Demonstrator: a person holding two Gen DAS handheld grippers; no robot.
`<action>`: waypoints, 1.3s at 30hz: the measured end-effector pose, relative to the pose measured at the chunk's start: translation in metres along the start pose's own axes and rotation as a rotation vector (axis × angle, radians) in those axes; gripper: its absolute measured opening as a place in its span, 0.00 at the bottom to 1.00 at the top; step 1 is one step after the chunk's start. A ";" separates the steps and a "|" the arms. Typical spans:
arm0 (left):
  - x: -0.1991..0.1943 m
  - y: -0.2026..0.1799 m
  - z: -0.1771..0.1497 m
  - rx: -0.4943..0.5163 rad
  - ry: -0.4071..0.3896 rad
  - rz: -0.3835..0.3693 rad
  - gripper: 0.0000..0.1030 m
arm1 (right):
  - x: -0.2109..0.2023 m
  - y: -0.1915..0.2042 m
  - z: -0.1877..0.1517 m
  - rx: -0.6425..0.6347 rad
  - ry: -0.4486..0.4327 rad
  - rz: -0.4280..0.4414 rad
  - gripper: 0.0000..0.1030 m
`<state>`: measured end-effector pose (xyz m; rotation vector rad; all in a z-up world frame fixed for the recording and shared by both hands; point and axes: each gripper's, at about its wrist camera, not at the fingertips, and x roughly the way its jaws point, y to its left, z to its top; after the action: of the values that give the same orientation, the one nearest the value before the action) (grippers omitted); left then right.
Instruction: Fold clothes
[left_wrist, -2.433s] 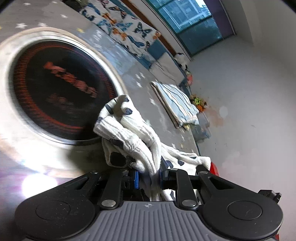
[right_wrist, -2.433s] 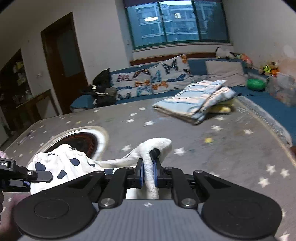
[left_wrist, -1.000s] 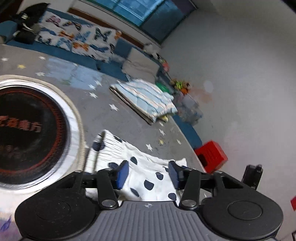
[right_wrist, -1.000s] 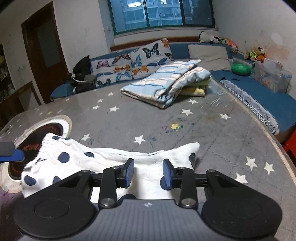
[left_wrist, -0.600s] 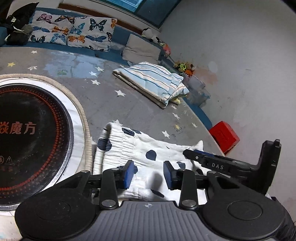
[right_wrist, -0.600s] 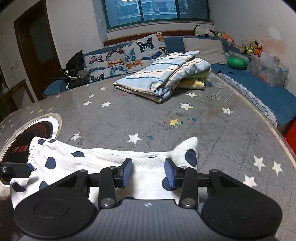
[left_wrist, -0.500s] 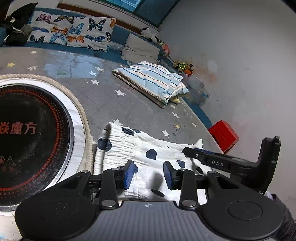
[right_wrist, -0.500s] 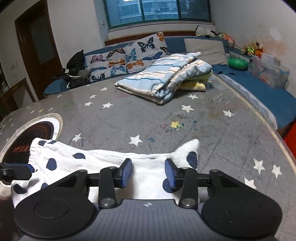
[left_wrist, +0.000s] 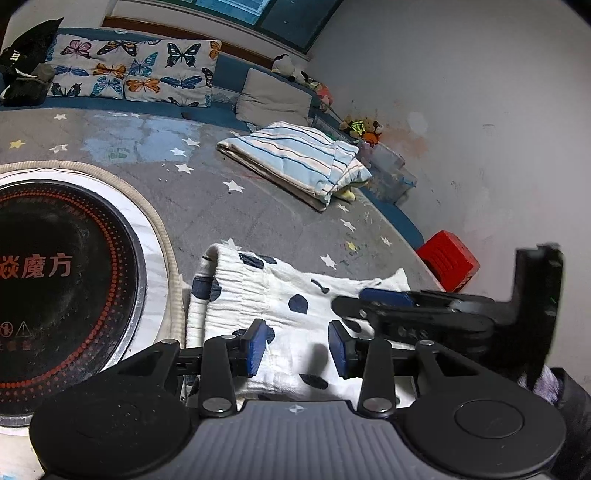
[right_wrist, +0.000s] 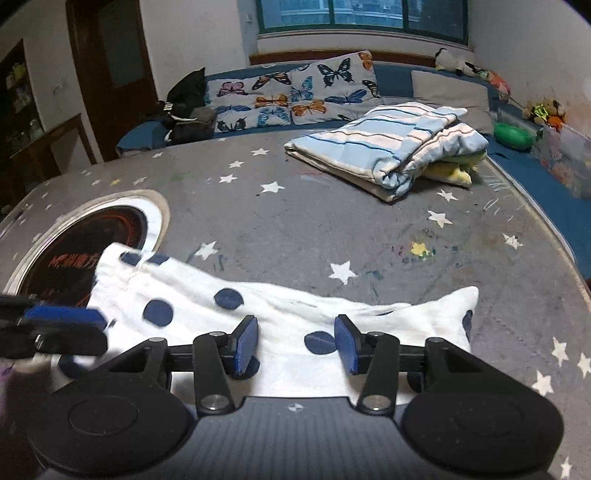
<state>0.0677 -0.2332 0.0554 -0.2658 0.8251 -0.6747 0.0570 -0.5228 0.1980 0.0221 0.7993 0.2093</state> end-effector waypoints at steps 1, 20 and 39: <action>0.000 0.000 -0.001 0.003 0.001 0.000 0.40 | 0.002 -0.001 0.002 0.006 0.000 -0.004 0.48; -0.002 -0.003 -0.006 0.033 -0.023 0.007 0.53 | -0.074 0.030 -0.049 -0.098 -0.082 0.044 0.52; -0.006 -0.011 -0.011 0.068 -0.047 0.020 0.81 | -0.113 0.025 -0.117 -0.020 -0.204 -0.013 0.86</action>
<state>0.0520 -0.2377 0.0568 -0.2109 0.7576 -0.6736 -0.1075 -0.5272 0.1985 0.0193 0.5939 0.1989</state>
